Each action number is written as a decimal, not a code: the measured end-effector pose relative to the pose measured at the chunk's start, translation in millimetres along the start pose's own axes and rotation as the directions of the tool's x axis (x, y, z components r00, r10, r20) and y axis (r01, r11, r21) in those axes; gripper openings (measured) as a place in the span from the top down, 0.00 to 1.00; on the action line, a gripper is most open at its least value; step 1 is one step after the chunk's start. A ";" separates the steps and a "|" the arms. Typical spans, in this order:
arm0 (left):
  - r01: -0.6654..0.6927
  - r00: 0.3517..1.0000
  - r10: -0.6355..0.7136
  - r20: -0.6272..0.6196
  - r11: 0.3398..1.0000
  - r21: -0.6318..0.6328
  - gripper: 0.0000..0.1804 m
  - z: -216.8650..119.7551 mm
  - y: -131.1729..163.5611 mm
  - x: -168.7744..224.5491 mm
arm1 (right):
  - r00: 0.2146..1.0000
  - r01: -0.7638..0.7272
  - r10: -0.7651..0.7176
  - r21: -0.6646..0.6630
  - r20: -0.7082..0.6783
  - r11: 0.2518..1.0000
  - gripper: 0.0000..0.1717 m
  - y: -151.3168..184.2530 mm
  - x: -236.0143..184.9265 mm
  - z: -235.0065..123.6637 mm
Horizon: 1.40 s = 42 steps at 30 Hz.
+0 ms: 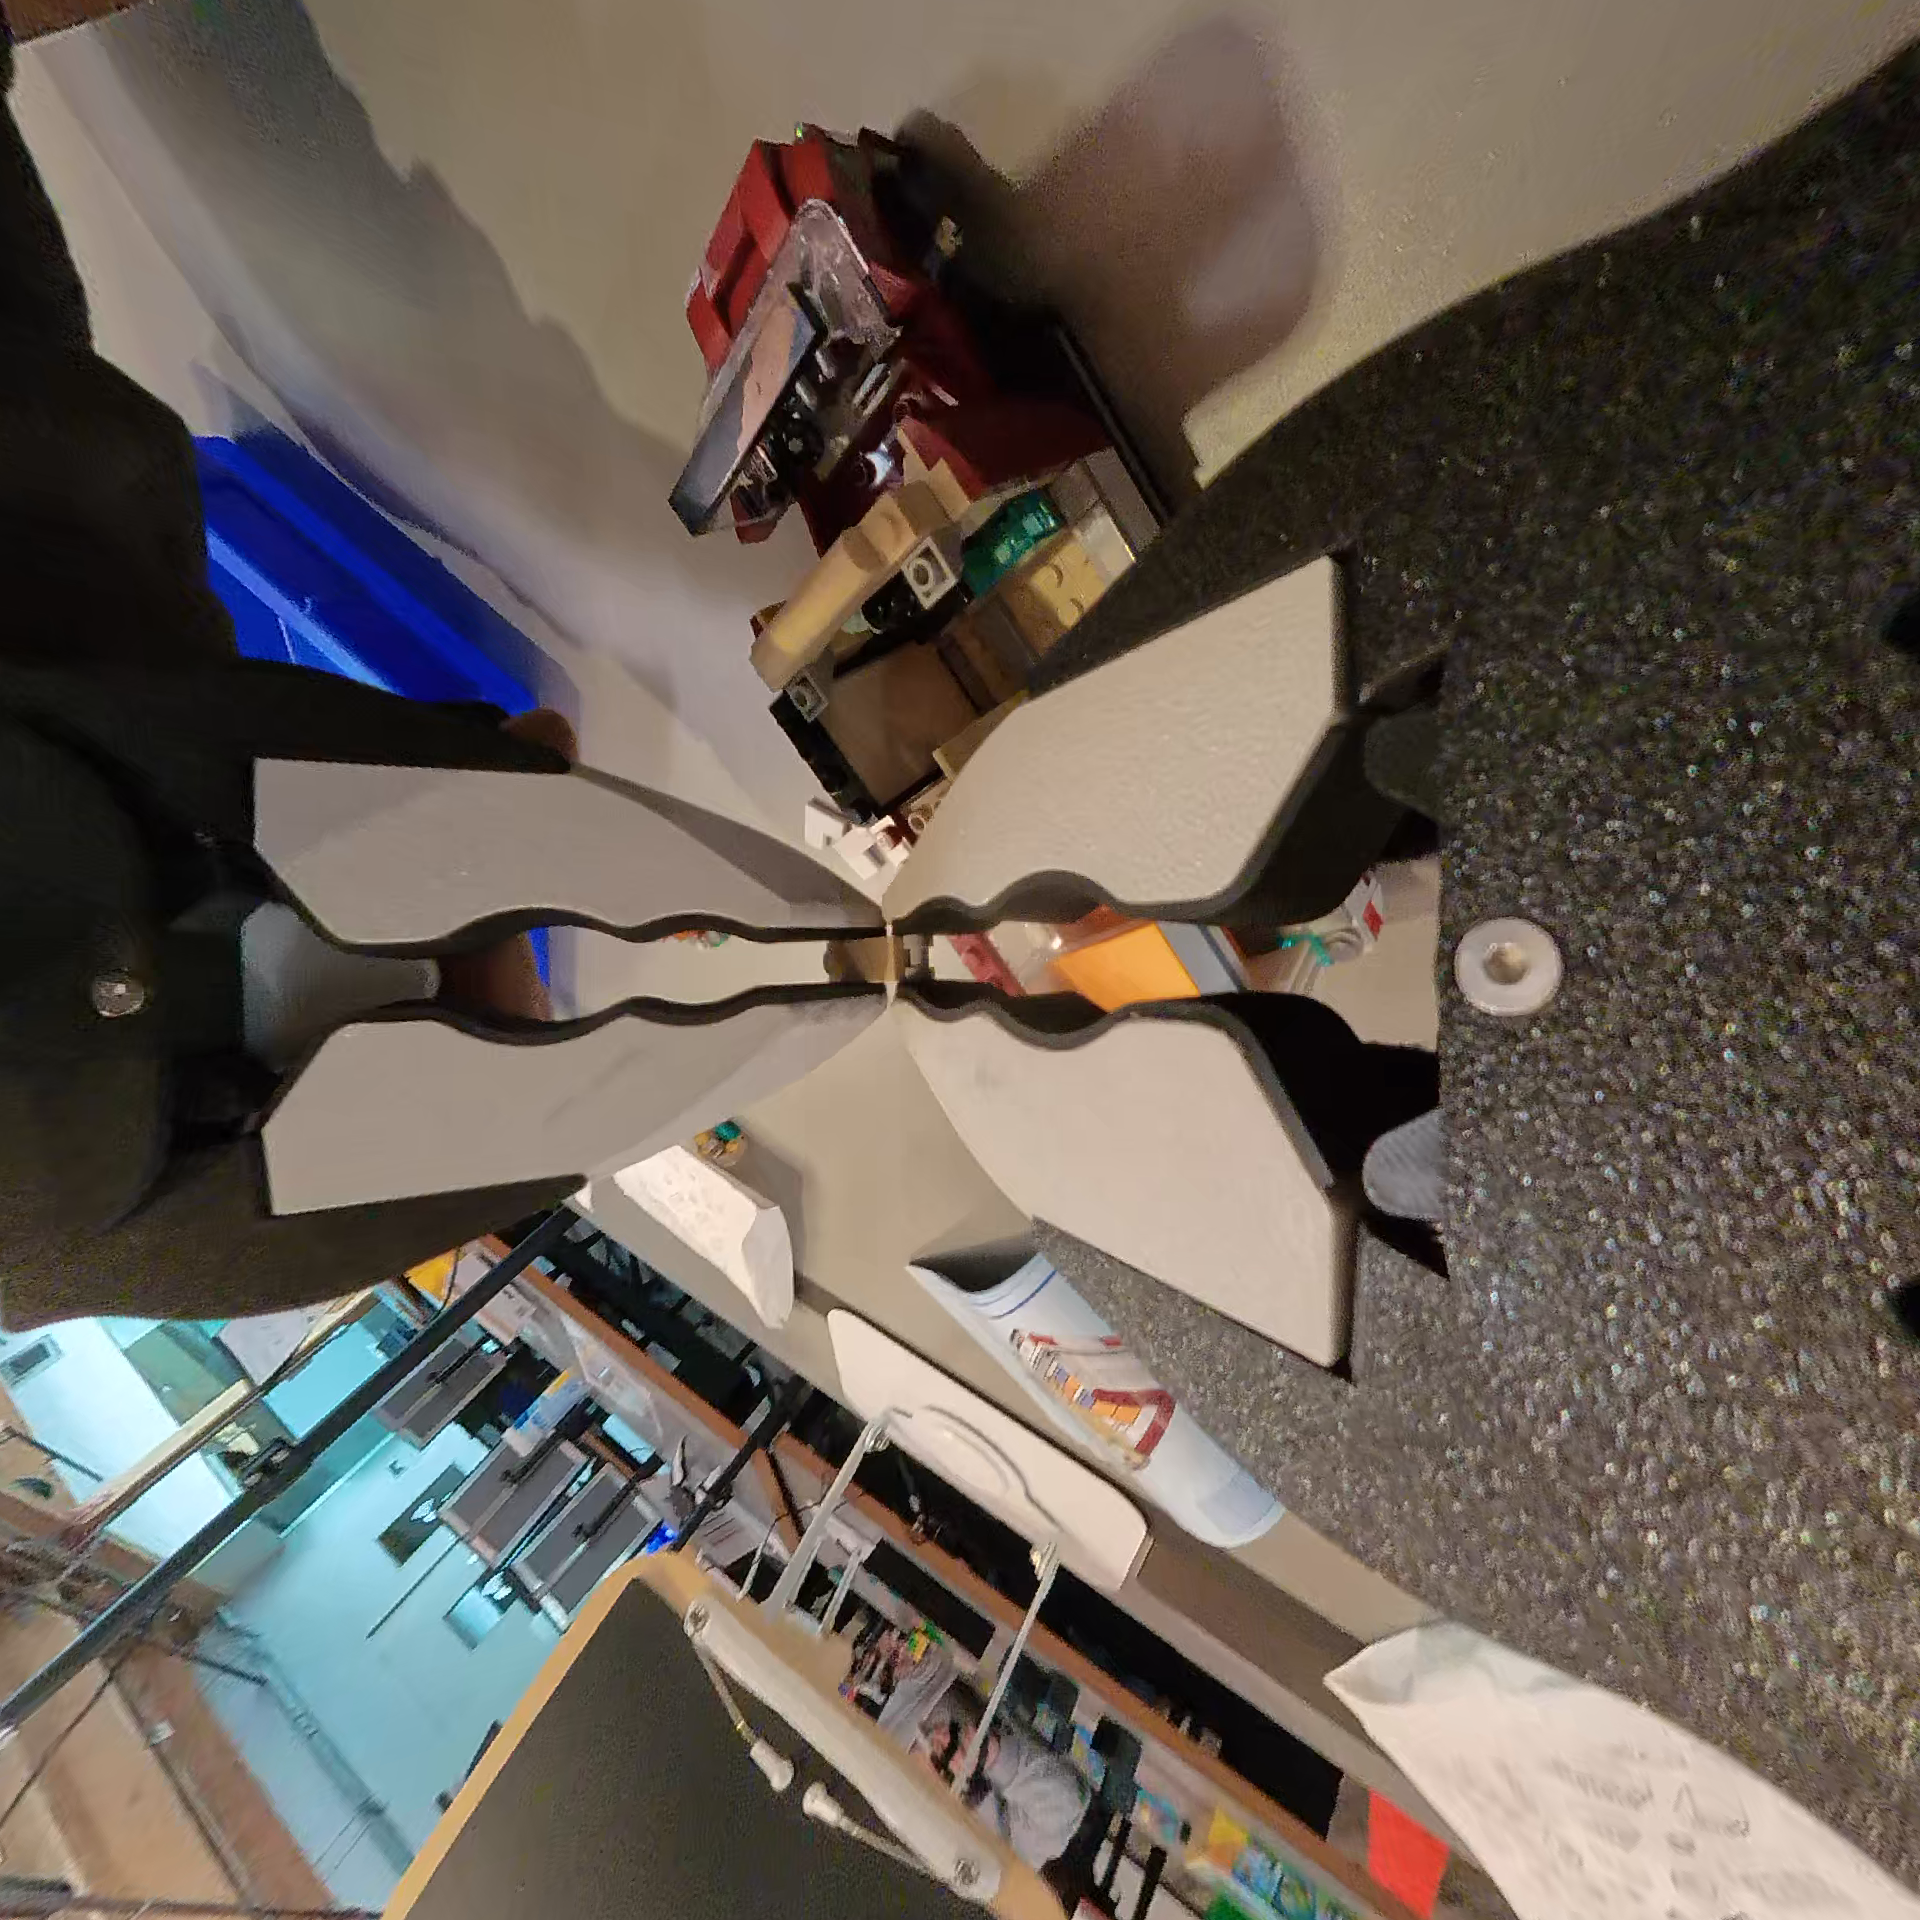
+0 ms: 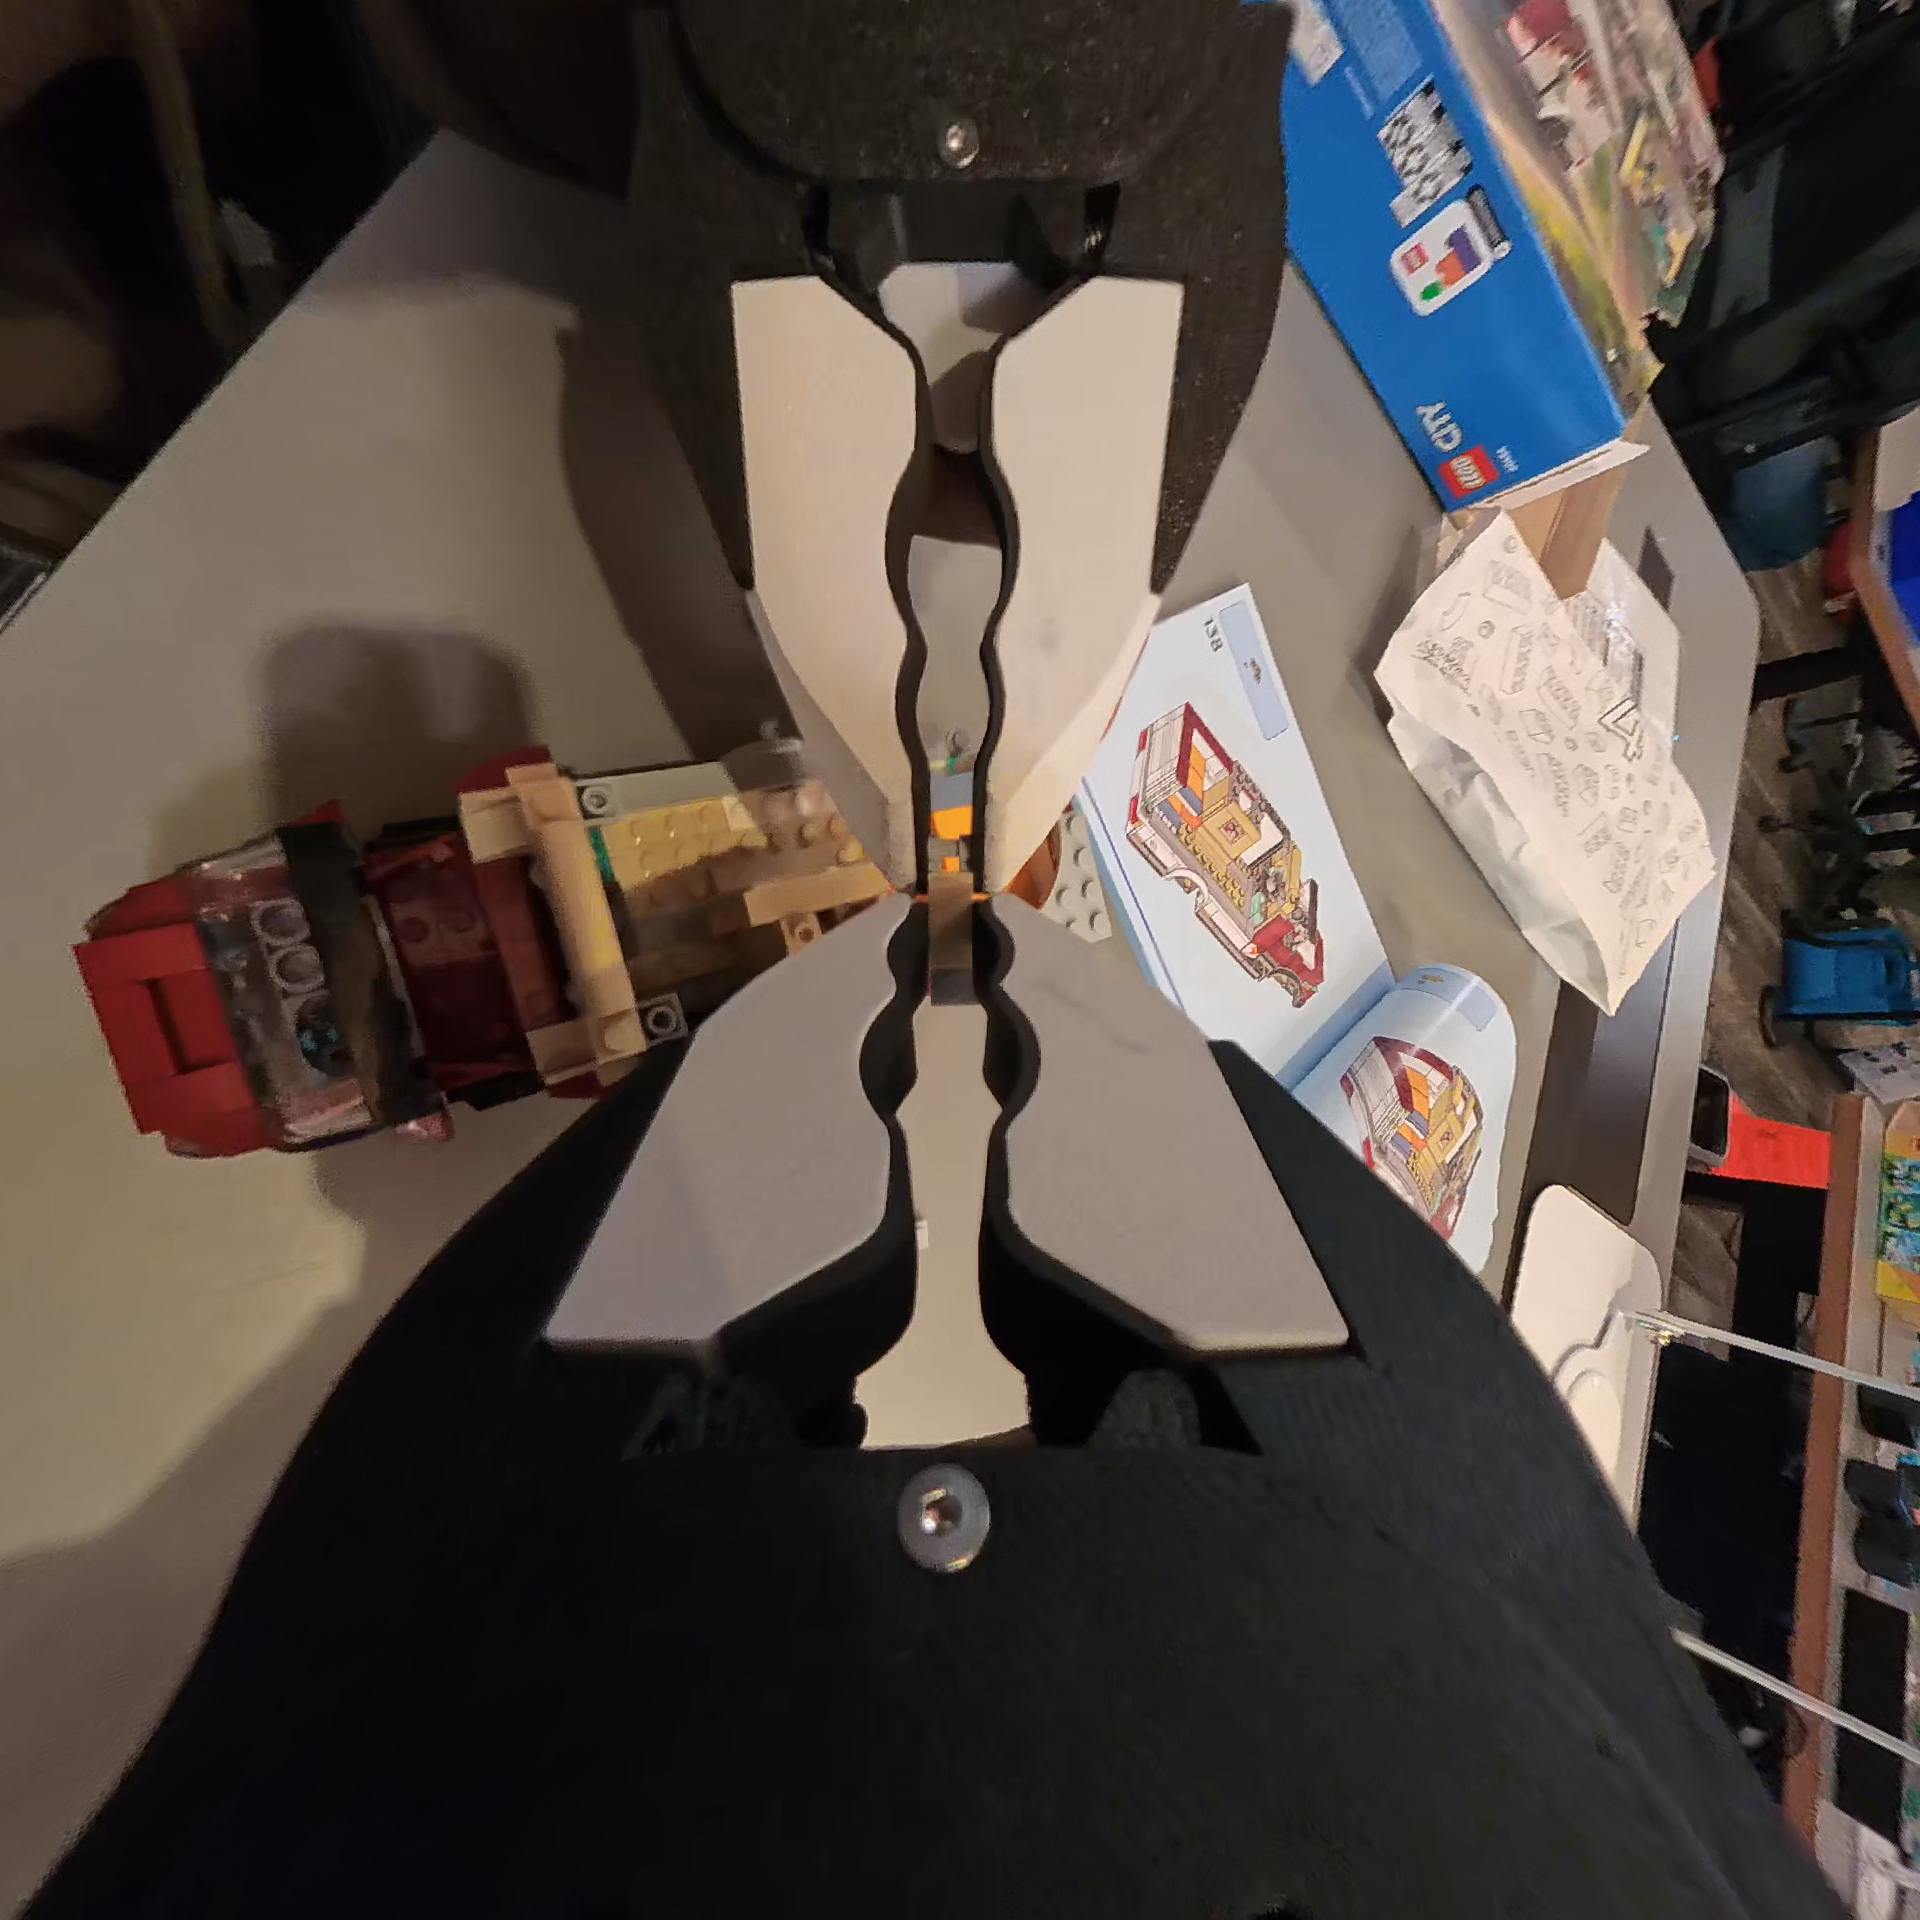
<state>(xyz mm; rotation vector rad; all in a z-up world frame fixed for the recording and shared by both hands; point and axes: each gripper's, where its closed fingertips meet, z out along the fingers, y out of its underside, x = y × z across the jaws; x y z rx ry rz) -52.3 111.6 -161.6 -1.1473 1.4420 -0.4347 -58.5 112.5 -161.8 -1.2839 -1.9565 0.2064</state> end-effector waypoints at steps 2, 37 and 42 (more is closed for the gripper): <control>-0.045 0.999 0.045 -0.006 0.999 0.029 0.96 -4.4 -4.3 -0.1 | 1.000 -0.025 0.025 0.048 -0.007 0.999 0.95 -6.2 0.0 -3.1; -0.461 0.880 0.425 -0.212 0.873 -0.161 0.96 50.8 38.6 -65.2 | 0.859 -0.125 0.176 0.136 -0.481 0.983 0.96 55.4 21.1 -39.3; -0.352 0.928 0.324 -0.185 0.925 -0.145 0.96 46.1 31.9 -75.6 | 0.853 -0.201 0.221 0.093 -0.473 0.975 0.96 73.6 22.3 -30.8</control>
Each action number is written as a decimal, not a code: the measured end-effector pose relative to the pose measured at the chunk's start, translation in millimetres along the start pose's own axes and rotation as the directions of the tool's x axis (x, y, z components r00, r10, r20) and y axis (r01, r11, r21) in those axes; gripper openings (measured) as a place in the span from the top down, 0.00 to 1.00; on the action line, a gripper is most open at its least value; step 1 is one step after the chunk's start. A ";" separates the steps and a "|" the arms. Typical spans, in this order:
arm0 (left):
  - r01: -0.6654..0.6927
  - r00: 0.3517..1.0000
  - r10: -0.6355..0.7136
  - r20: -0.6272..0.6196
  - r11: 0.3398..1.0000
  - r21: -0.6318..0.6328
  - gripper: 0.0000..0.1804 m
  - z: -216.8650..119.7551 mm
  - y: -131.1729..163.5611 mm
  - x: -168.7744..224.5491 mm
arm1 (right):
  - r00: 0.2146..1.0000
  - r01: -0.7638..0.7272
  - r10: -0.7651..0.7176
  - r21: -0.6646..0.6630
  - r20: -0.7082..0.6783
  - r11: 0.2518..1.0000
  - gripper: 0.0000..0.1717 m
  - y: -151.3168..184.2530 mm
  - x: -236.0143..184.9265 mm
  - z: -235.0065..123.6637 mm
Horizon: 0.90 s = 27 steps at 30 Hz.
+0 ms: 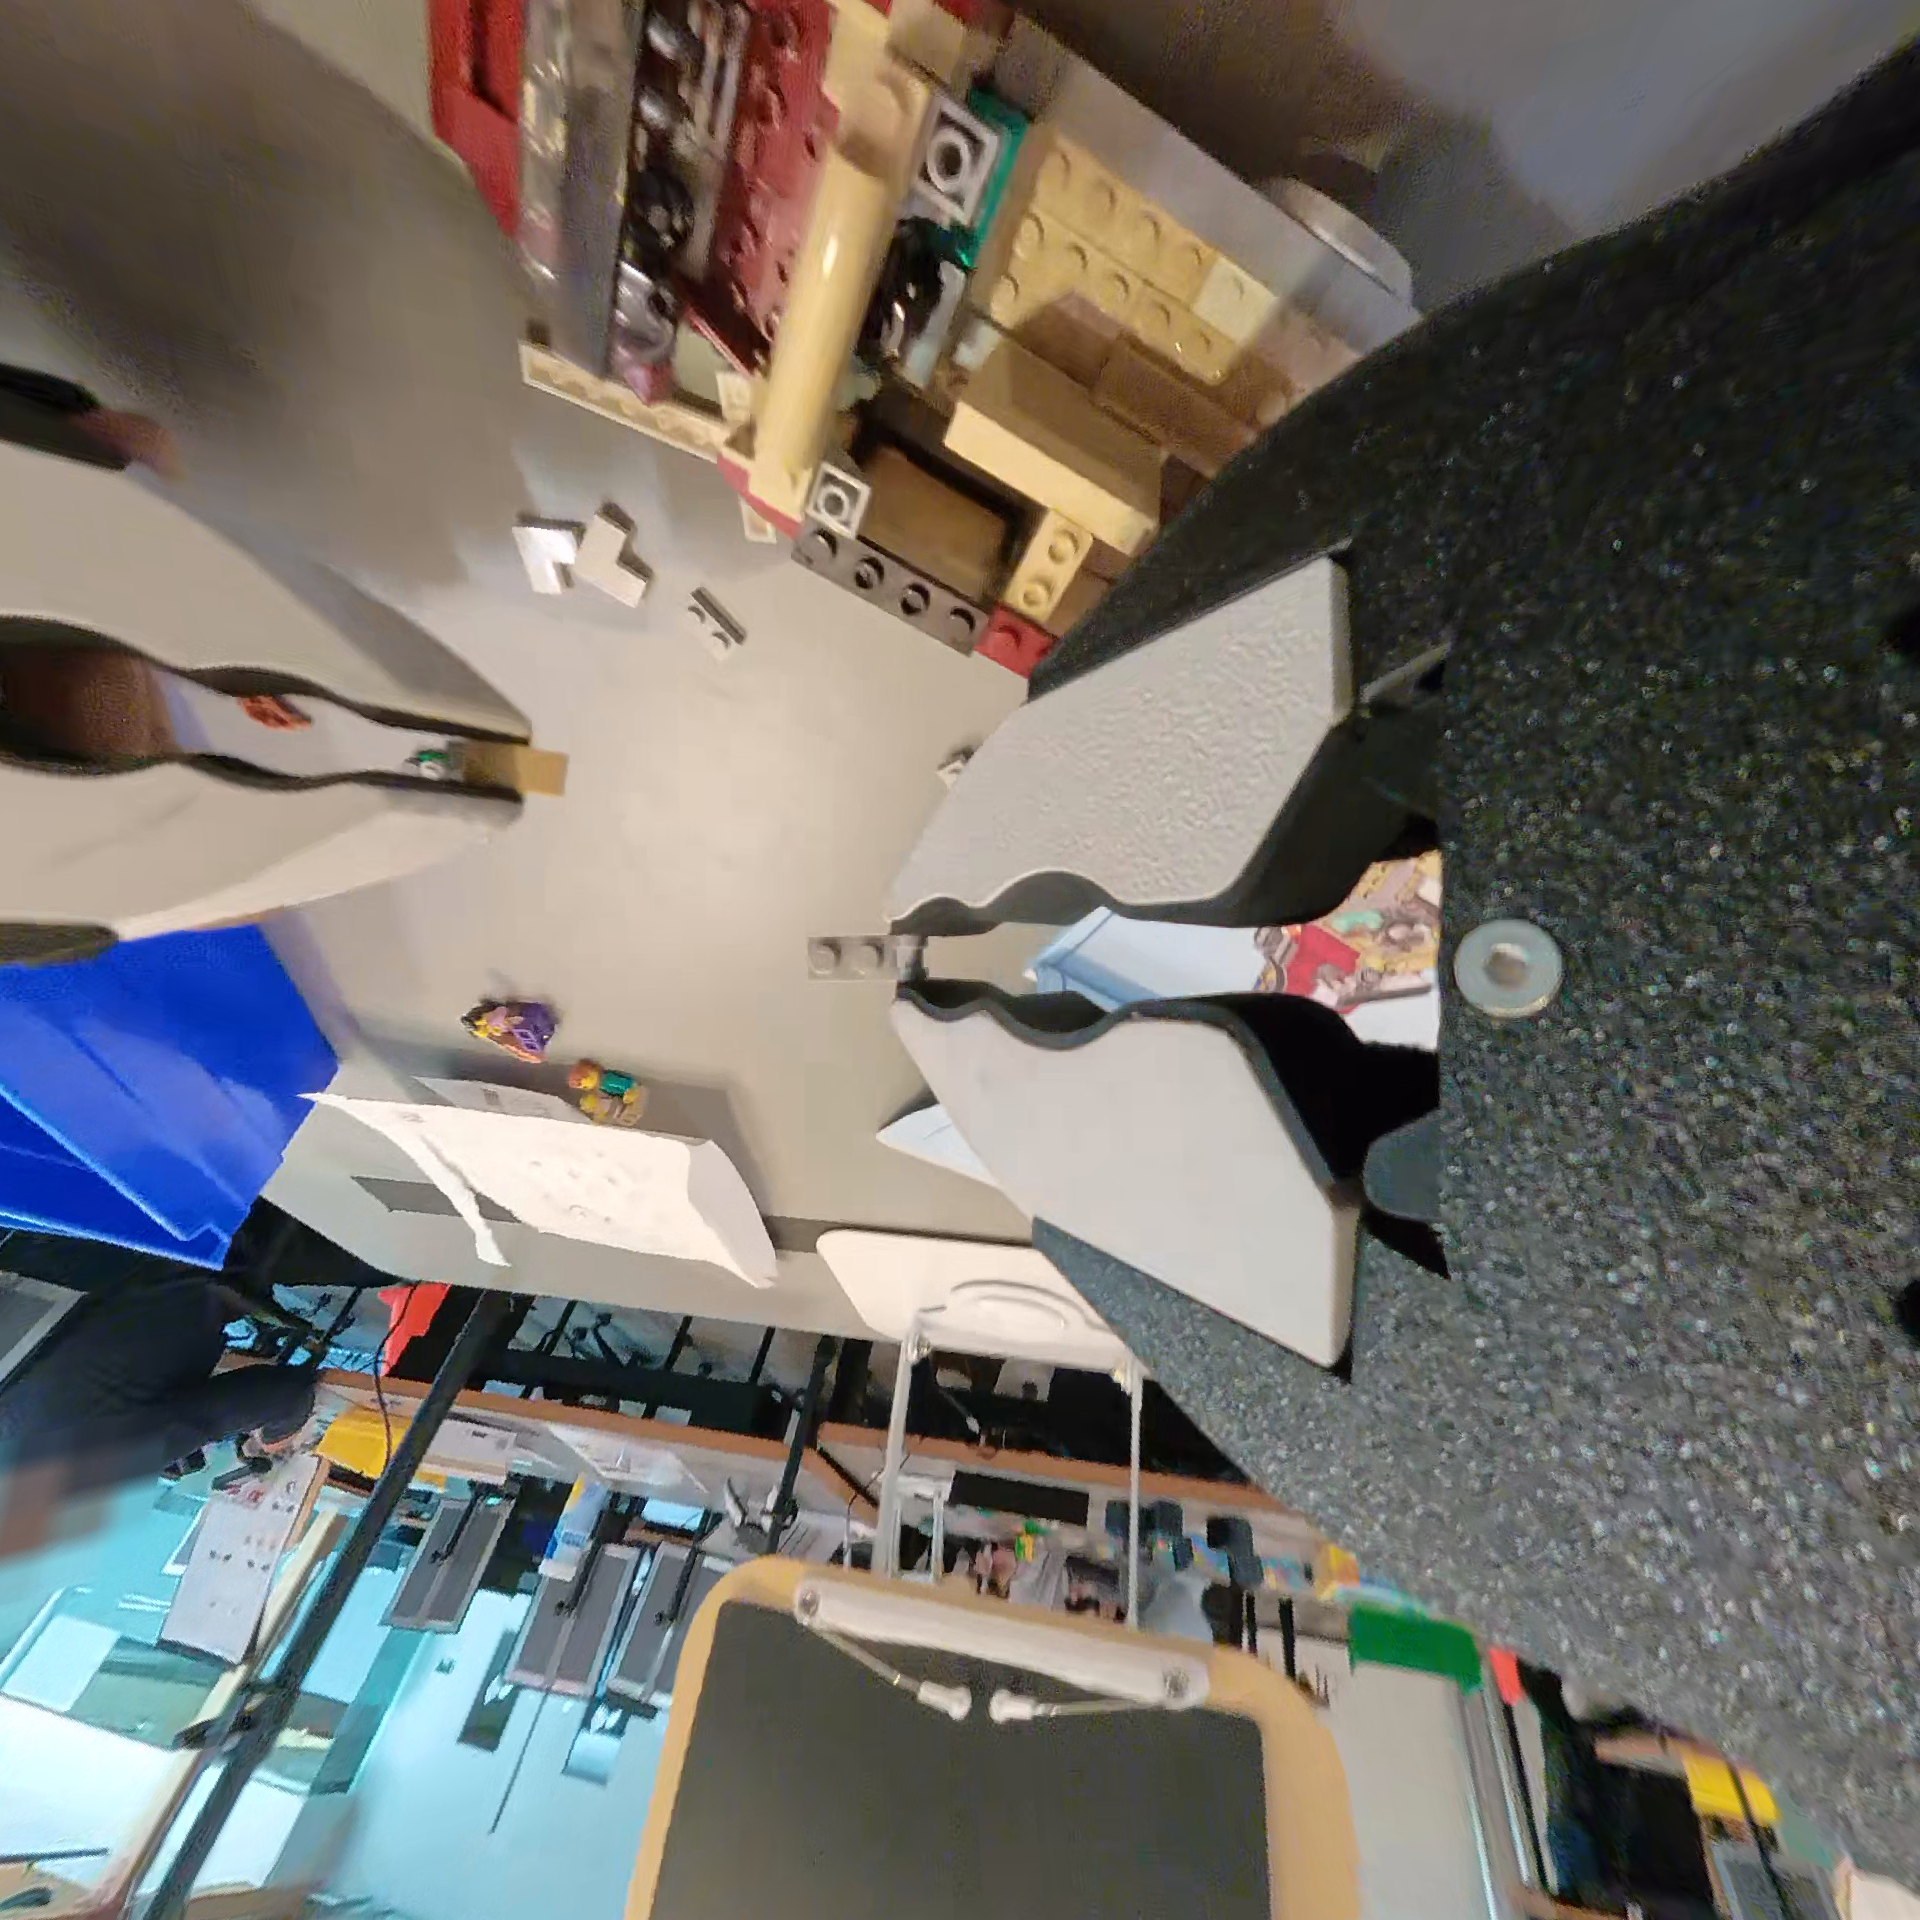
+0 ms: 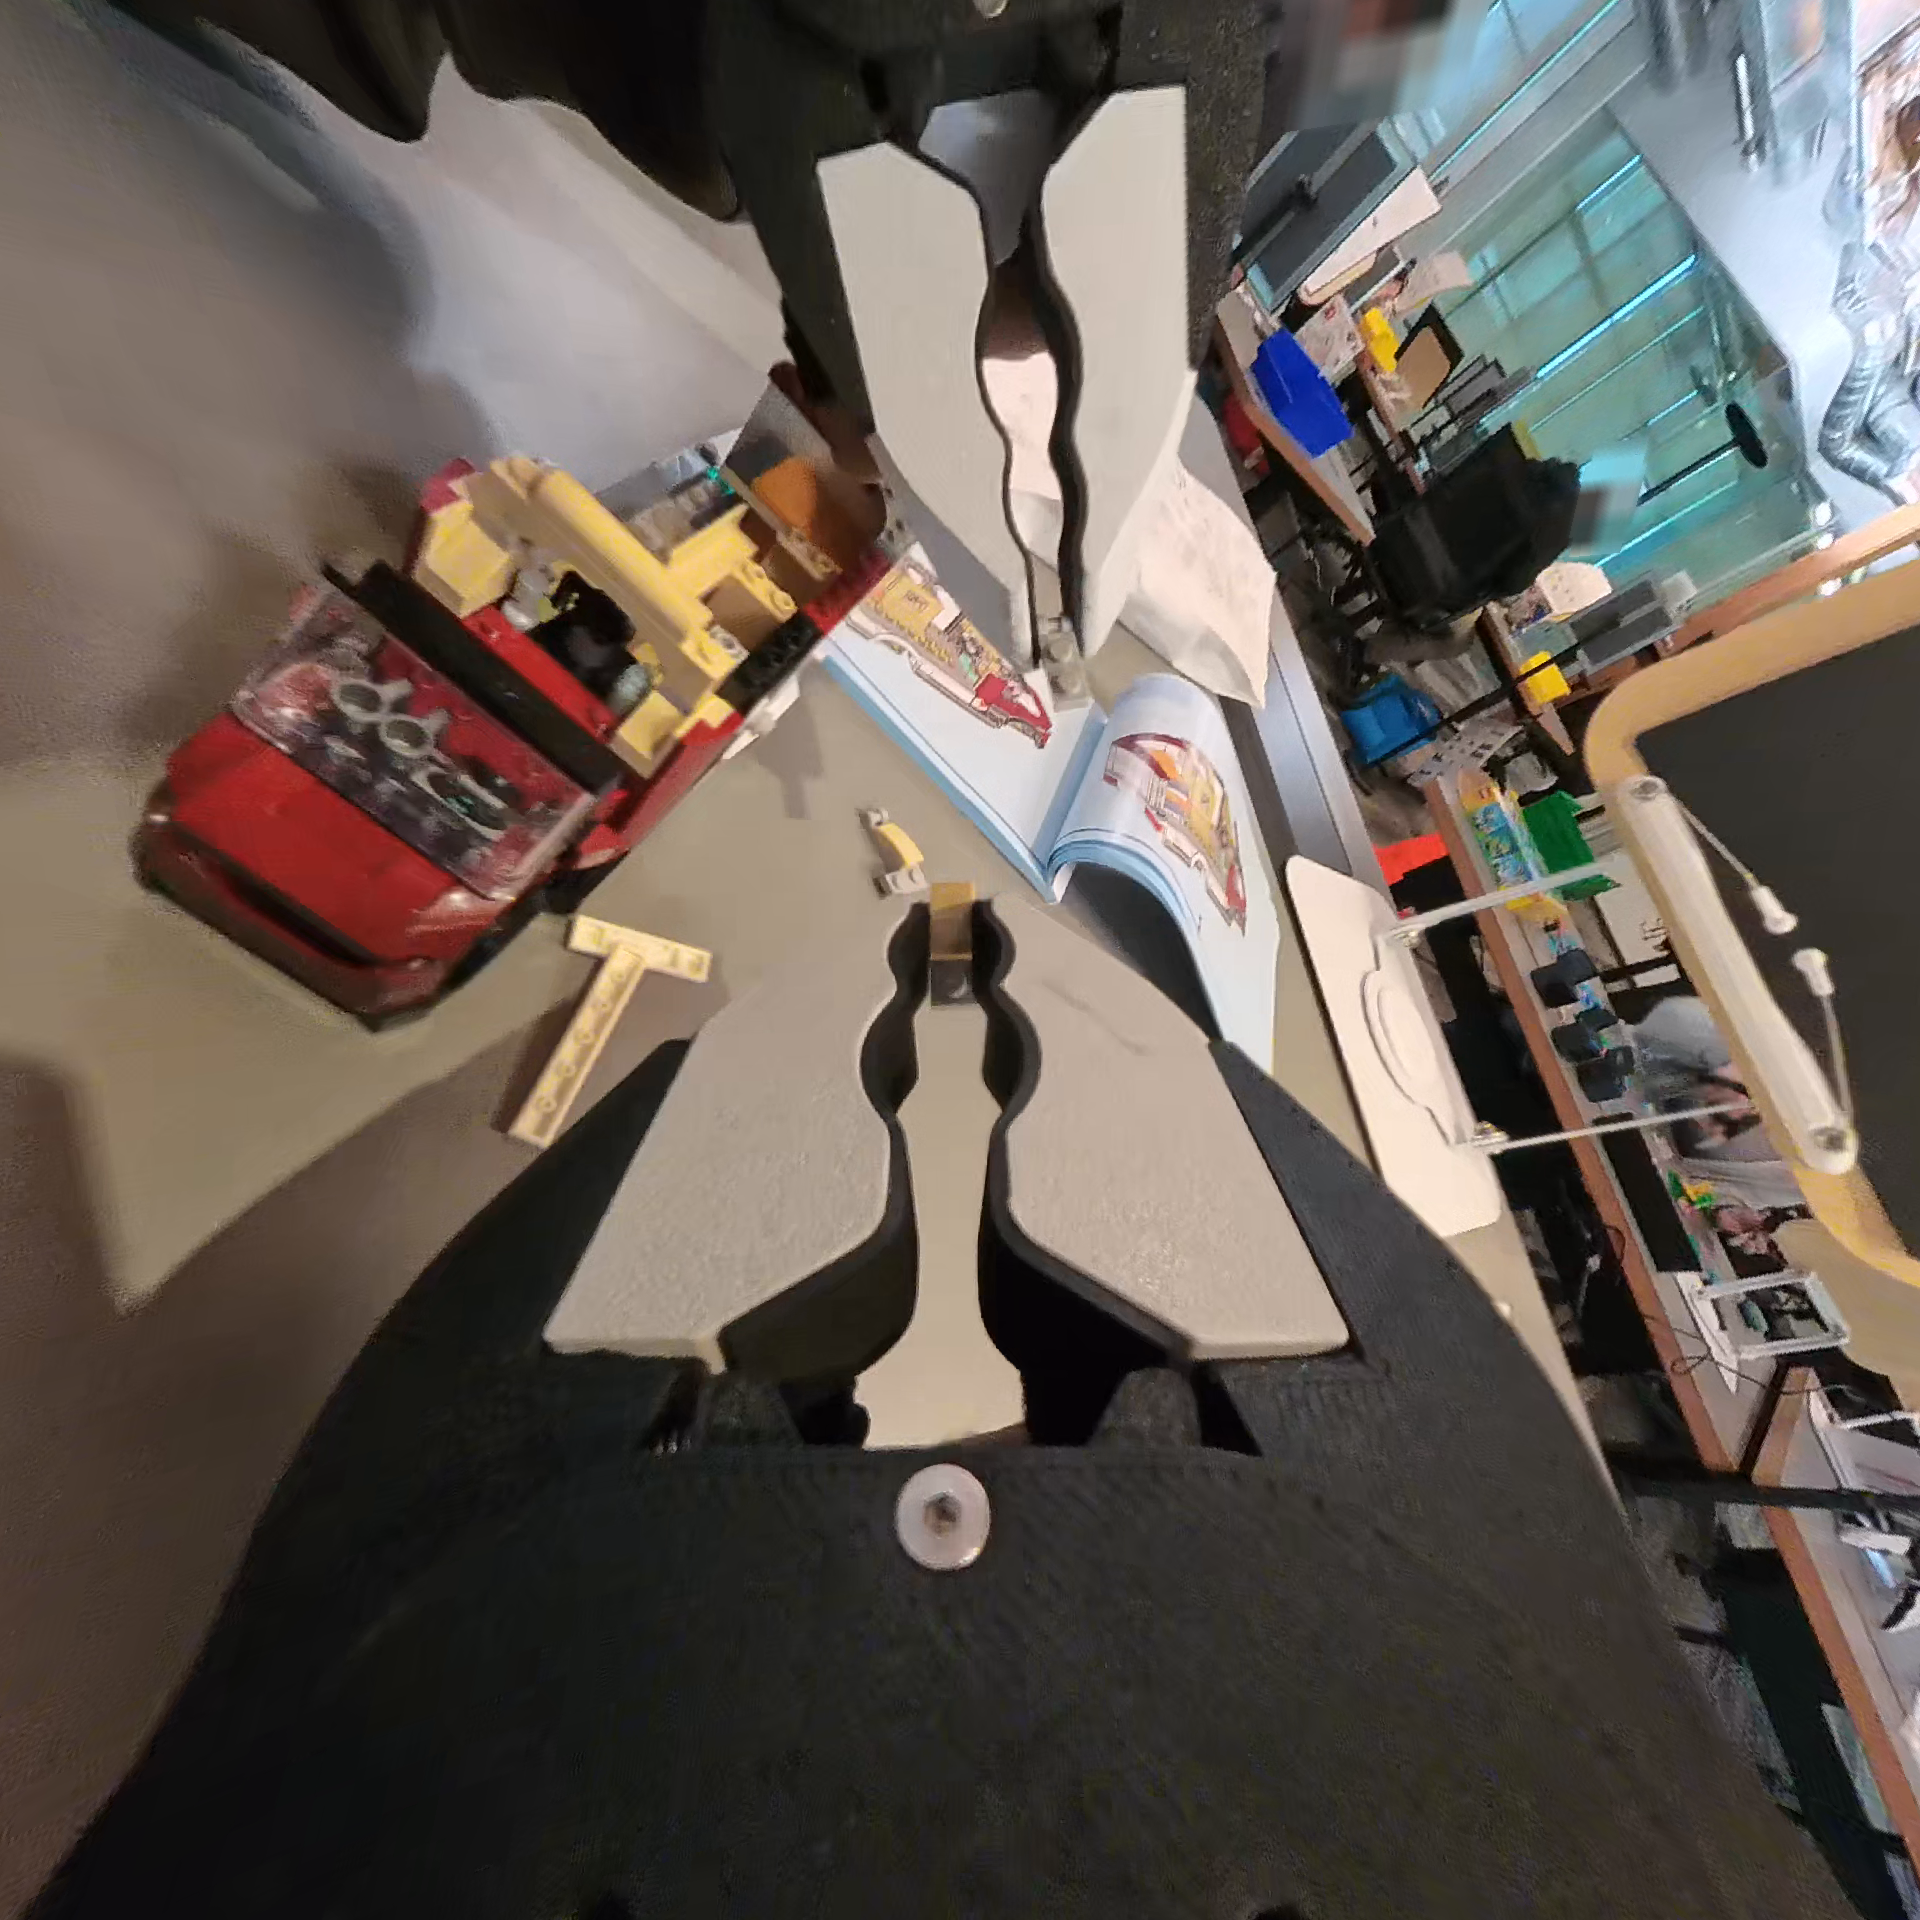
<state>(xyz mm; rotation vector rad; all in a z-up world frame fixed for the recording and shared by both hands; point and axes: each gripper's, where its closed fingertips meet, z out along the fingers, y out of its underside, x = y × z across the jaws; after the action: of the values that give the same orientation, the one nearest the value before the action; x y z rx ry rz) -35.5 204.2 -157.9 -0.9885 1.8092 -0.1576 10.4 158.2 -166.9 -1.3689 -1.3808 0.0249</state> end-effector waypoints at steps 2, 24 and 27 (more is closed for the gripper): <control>0.060 0.998 -0.060 -0.010 0.998 -0.014 0.96 2.4 6.9 1.5 | 1.000 -0.026 0.026 -0.032 -0.002 0.999 0.96 4.4 -1.7 5.0; 0.410 0.905 -0.393 -0.164 0.908 0.087 0.96 2.7 6.3 -3.4 | 0.886 -0.430 0.461 -0.279 0.054 0.859 0.95 61.2 -13.7 31.5; 0.392 0.909 -0.375 -0.182 0.917 0.068 0.96 7.8 2.7 0.1 | 0.892 -0.423 0.450 -0.271 0.046 0.865 0.93 58.2 -10.5 30.9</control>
<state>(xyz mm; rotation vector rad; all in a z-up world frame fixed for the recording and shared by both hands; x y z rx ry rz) -30.6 208.4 -163.0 -1.2806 1.7143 -0.5878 25.3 189.6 -223.9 -1.9041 -1.1590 0.2340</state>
